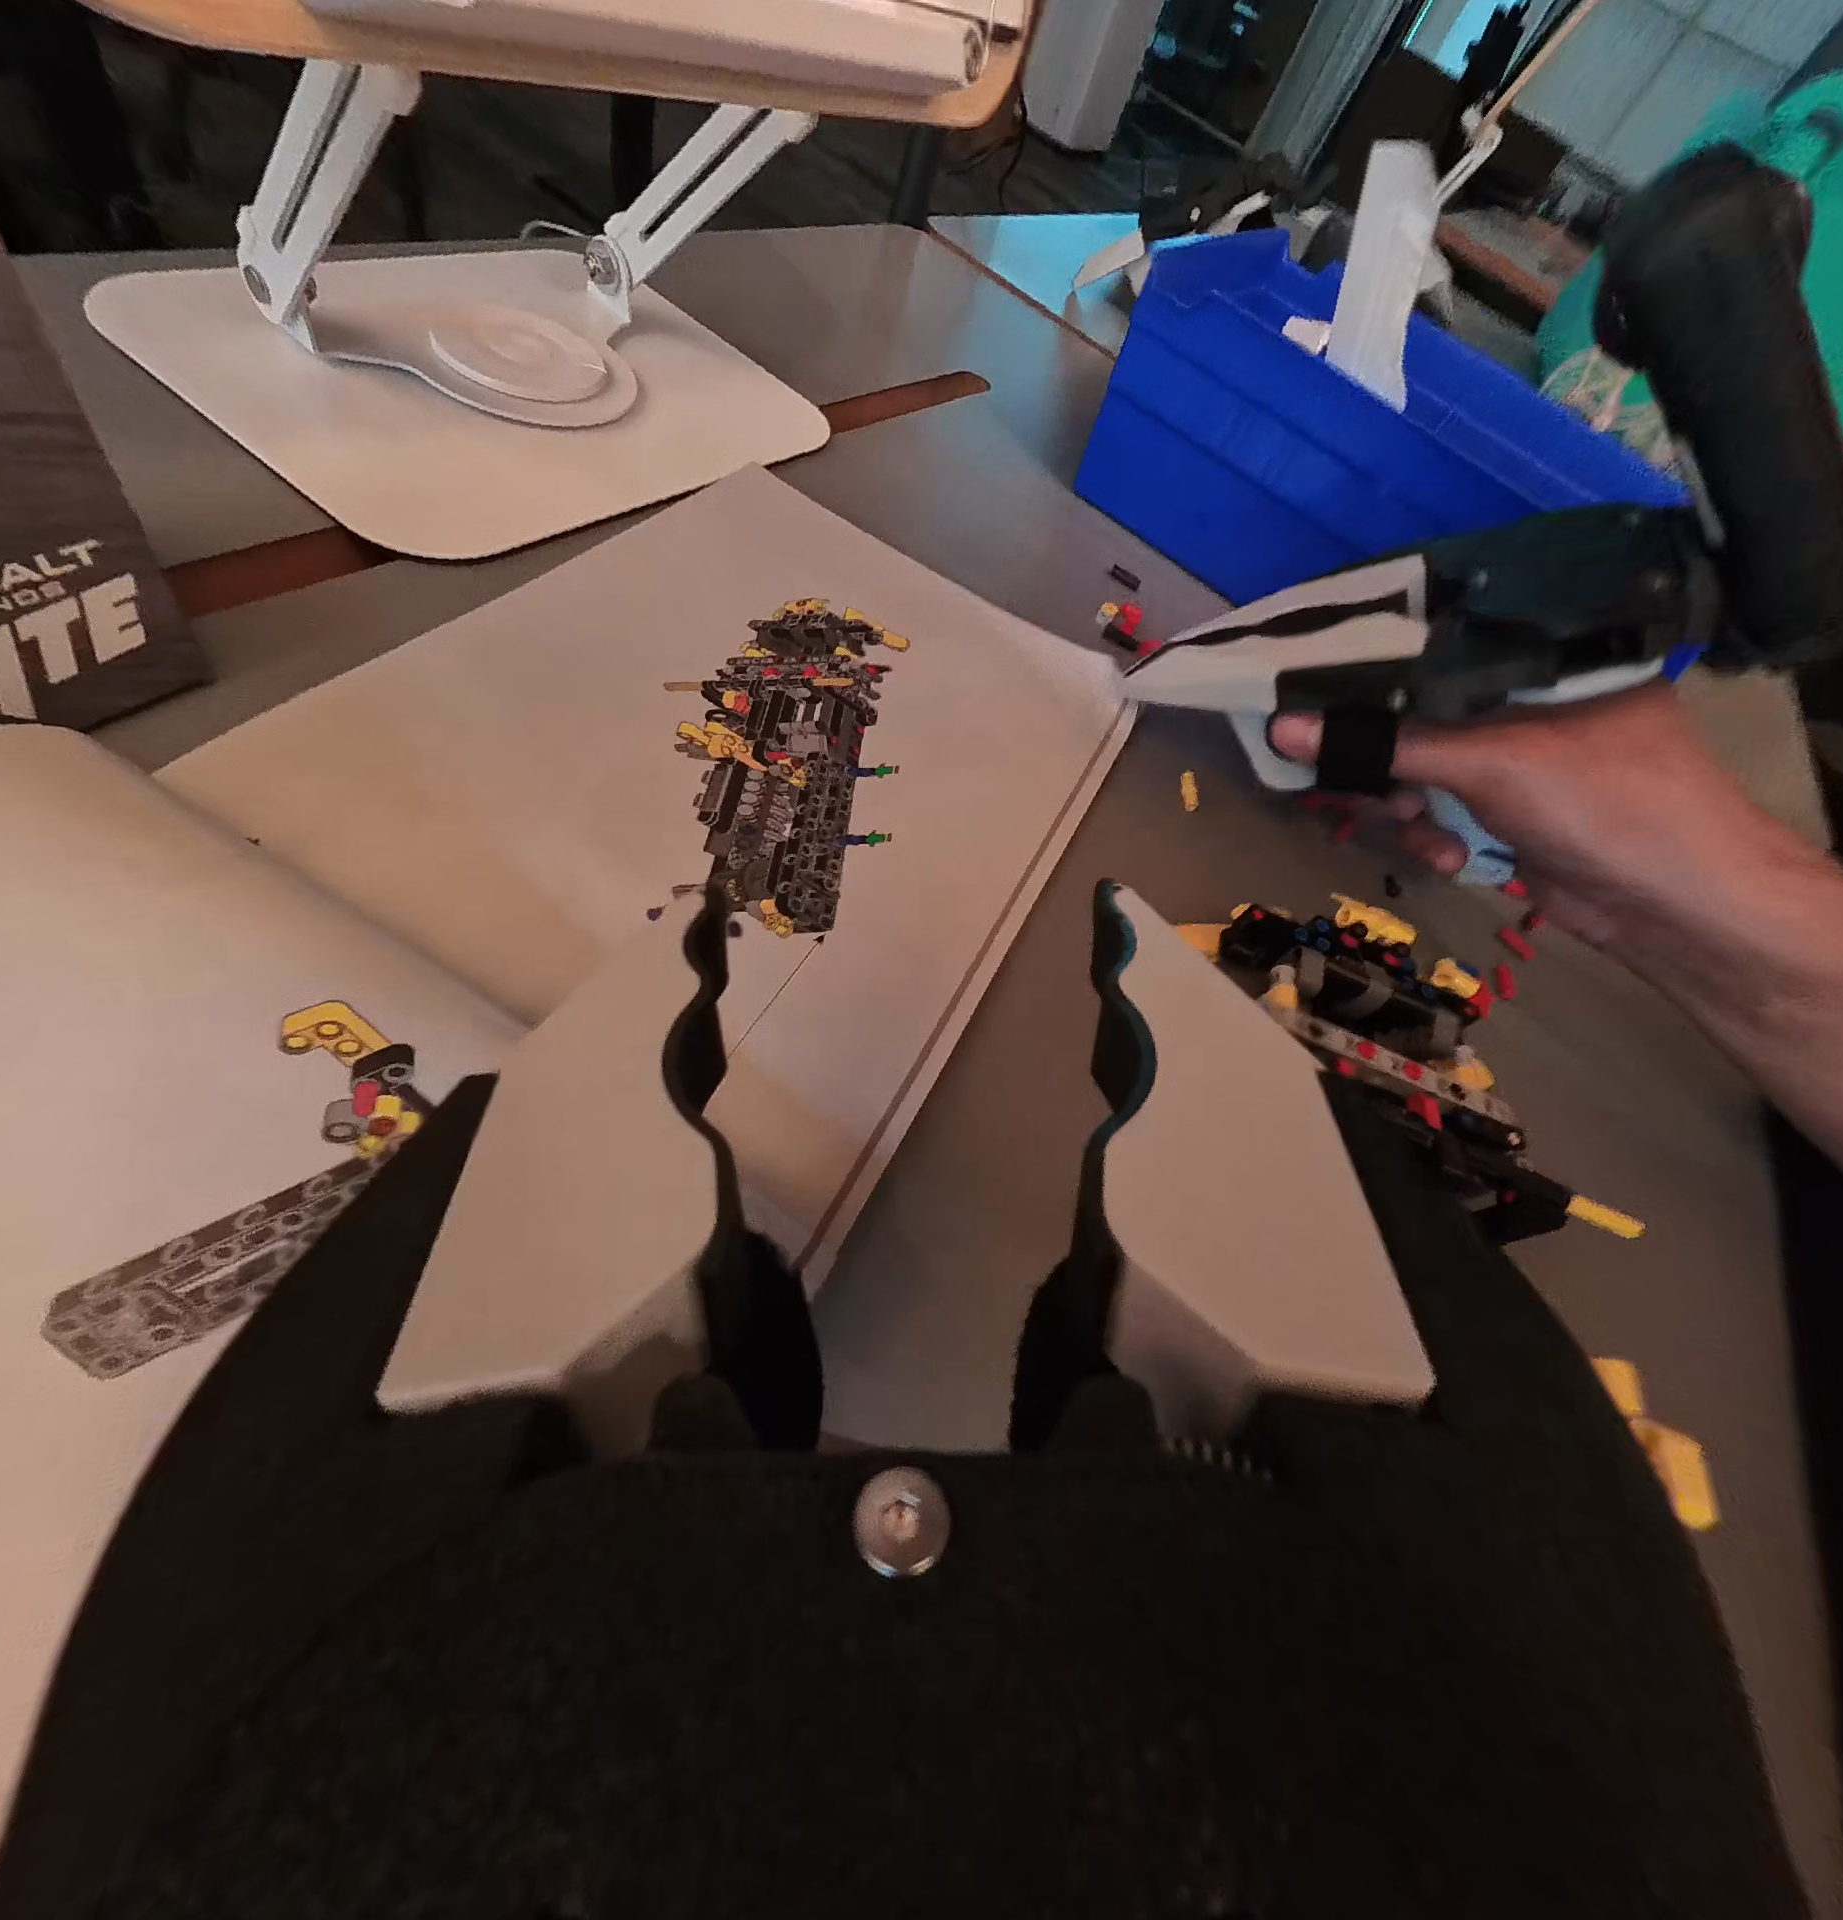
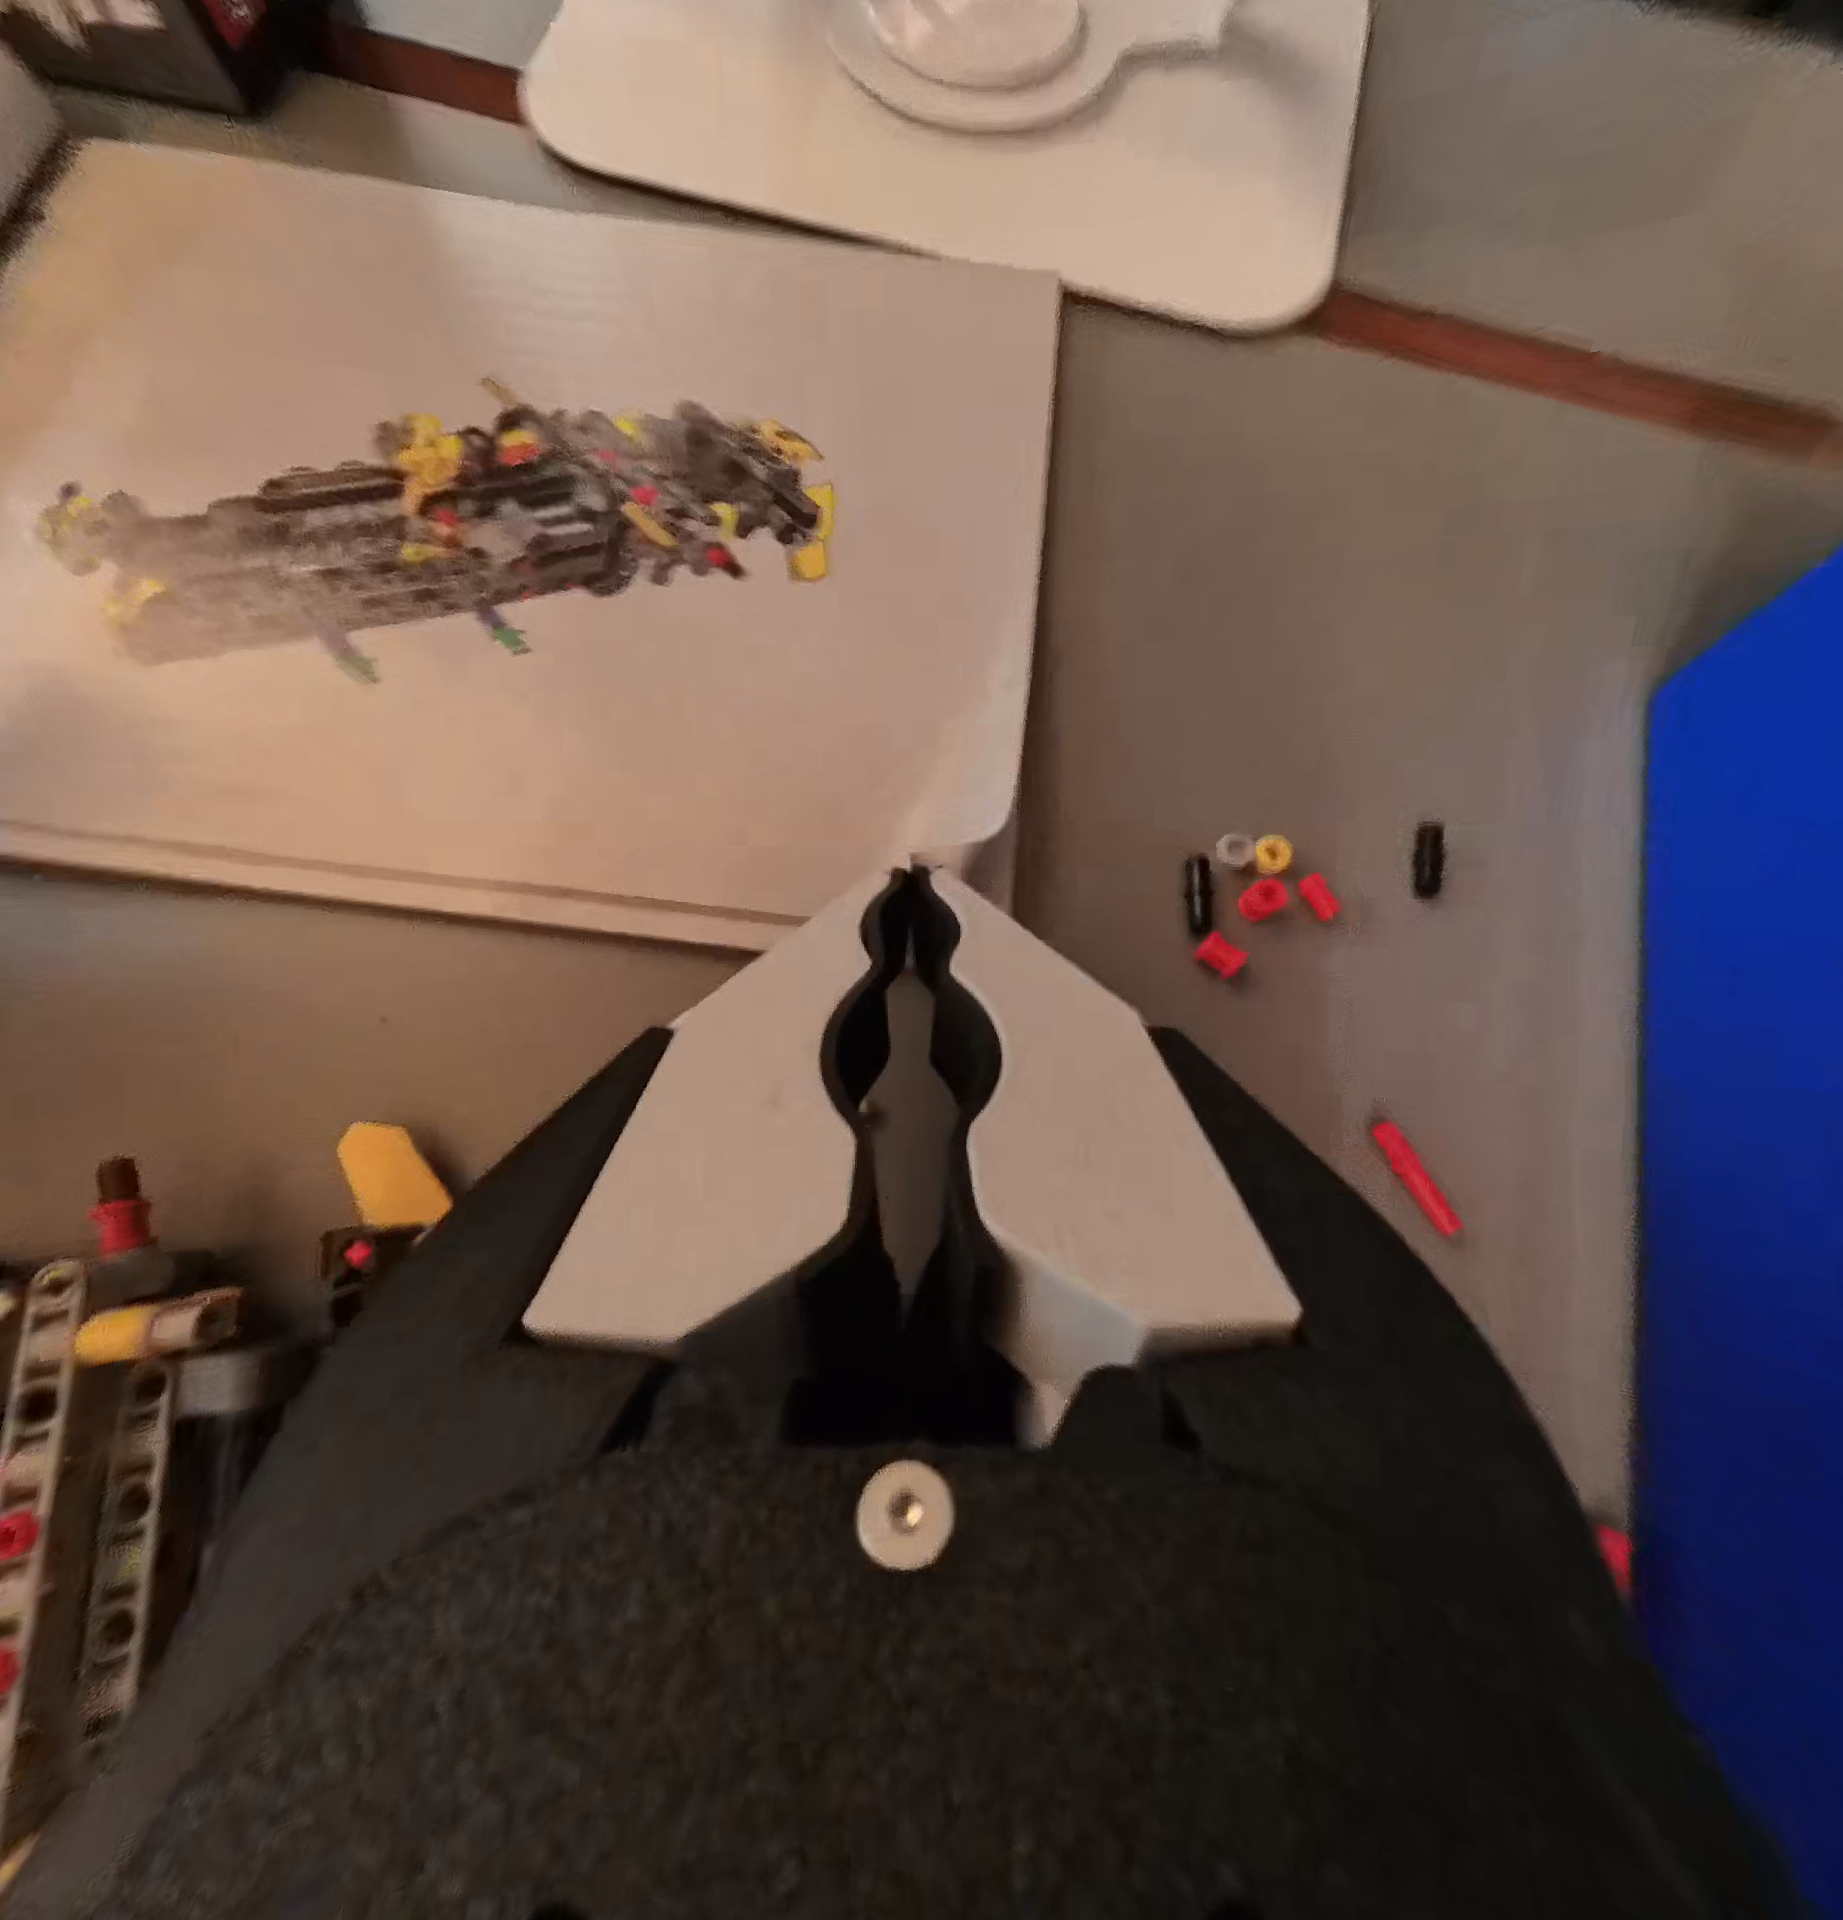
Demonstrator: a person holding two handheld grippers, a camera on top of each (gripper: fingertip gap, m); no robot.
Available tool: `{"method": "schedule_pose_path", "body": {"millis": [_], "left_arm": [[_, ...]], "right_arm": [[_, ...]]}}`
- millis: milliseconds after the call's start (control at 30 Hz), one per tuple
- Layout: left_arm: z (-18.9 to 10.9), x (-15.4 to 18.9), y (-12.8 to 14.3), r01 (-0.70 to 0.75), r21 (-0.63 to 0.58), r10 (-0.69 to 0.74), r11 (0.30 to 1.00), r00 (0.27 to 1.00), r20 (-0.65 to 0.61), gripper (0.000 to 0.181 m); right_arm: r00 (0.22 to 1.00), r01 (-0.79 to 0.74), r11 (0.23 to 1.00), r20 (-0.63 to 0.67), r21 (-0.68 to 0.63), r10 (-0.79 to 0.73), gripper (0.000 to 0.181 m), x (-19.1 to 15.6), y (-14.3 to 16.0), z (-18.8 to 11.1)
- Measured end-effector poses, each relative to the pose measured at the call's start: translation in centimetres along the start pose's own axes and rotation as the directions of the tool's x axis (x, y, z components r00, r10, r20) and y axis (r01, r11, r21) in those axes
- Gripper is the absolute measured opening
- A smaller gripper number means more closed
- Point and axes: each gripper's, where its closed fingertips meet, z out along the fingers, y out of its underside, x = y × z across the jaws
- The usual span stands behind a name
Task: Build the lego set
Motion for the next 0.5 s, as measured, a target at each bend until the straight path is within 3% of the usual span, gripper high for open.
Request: {"method": "schedule_pose_path", "body": {"millis": [133, 300, 400, 500], "left_arm": [[0.1, 0.3, -1.0, 0.187, 0.028, -0.184, 0.982, 0.979, -0.09, 0.071], [0.1, 1.6, -2.5, 0.399, 0.013, -0.382, 0.917, 0.884, -0.269, 0.071], [0.1, 2.0, -2.6, 0.489, -0.049, -0.474, 0.871, 0.808, -0.351, 0.066], [-0.7, 1.5, -2.8, 0.569, -0.049, -0.533, 0.821, 0.734, -0.421, 0.001]], "right_arm": [[0.963, 0.266, 0.957, 0.007, 0.112, -0.268, 0.0, -5.2, -2.6, -2.2], [0.79, 0.593, 0.774, 0.027, 0.221, -0.613, 0.0, -14.6, -4.3, -4.1], [0.675, 0.711, 0.652, 0.003, 0.264, -0.738, 0.0, -18.4, -4.7, -4.7], [0.689, 0.676, 0.673, 0.065, 0.301, -0.722, 0.0, -20.1, -5.1, -5.0]]}}
